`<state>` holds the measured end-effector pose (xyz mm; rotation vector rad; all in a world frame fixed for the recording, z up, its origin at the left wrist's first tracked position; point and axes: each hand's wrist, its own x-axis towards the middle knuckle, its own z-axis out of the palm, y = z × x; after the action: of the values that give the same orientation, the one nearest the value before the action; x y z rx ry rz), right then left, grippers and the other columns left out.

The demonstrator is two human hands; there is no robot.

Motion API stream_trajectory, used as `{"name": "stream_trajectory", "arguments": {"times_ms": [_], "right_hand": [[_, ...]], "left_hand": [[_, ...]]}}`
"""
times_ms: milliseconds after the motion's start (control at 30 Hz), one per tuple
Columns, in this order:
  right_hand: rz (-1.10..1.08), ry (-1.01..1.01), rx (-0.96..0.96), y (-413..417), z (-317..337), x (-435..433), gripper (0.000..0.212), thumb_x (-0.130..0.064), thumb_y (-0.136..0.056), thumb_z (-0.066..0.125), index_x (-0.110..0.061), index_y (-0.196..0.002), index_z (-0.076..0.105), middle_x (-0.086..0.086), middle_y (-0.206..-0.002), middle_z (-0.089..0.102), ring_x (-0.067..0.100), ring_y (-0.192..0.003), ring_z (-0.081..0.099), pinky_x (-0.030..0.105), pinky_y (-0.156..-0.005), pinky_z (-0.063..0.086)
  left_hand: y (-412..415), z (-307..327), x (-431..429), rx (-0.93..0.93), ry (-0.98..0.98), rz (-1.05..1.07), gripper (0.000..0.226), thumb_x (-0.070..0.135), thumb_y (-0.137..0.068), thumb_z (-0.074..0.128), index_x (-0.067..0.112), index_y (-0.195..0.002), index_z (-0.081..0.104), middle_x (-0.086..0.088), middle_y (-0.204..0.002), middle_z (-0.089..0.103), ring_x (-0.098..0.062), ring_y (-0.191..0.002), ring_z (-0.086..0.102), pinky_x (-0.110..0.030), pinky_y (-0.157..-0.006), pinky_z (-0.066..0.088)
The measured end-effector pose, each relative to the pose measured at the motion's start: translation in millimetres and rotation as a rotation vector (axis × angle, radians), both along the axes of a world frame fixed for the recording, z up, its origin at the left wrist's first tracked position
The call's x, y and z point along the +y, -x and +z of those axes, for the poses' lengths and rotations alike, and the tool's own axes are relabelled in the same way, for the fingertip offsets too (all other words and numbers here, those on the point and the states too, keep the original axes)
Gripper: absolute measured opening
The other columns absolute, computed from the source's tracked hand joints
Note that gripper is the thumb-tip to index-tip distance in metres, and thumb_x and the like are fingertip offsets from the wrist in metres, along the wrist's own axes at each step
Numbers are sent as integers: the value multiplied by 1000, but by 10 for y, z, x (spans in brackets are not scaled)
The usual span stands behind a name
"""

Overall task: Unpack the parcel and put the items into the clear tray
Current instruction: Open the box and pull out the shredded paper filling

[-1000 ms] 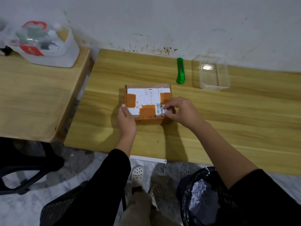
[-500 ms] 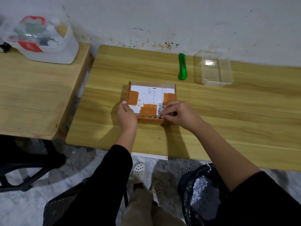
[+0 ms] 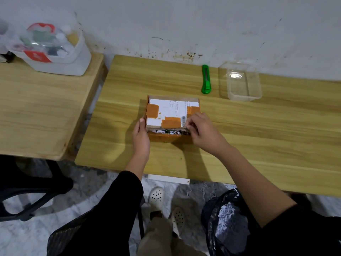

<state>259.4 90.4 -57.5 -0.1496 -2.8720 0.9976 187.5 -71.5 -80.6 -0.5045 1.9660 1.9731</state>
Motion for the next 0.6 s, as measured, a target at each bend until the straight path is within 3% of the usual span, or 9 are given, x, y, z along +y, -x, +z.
{"name": "stream_trajectory", "arguments": {"times_ms": [133, 300, 467, 500, 600], "right_hand": [[-44, 11, 57, 56, 220, 16, 9, 1, -86, 46, -3, -86, 54, 2, -87, 47, 20, -86, 40, 26, -73, 30], [-115, 39, 119, 280, 543, 76, 8, -3, -91, 45, -3, -91, 53, 4, -92, 46, 20, -91, 42, 28, -78, 35], [-159, 62, 158, 595, 675, 189, 12, -6, -92, 41, -3, -92, 52, 4, -92, 45, 16, -88, 39, 13, -69, 30], [-171, 76, 164, 673, 687, 233, 12, -6, -92, 41, -3, -91, 52, 4, -91, 46, 16, -87, 39, 8, -70, 30], [-184, 125, 192, 886, 703, 375, 13, -8, -91, 43, -2, -89, 54, 5, -90, 48, 18, -87, 43, 7, -70, 30]], "left_hand": [[-21, -15, -21, 58, 24, -64, 40, 25, -101, 34, 7, -136, 43, 5, -131, 46, -9, -123, 40, -18, -95, 29], [19, -84, -58, 218, 95, -135, 40, 20, -100, 38, 4, -137, 42, -7, -142, 45, -17, -133, 40, -23, -107, 31], [163, -25, -12, 326, 126, -151, 39, 3, -98, 38, 5, -136, 43, -7, -141, 46, -19, -133, 40, 4, -92, 33], [201, 5, 13, 356, 122, -170, 40, 2, -97, 38, 8, -137, 42, -3, -143, 43, -21, -134, 39, -1, -97, 34], [355, 100, 120, 454, 105, -239, 48, 2, -97, 39, 20, -141, 36, 12, -145, 33, -19, -138, 33, -40, -111, 35]]}}
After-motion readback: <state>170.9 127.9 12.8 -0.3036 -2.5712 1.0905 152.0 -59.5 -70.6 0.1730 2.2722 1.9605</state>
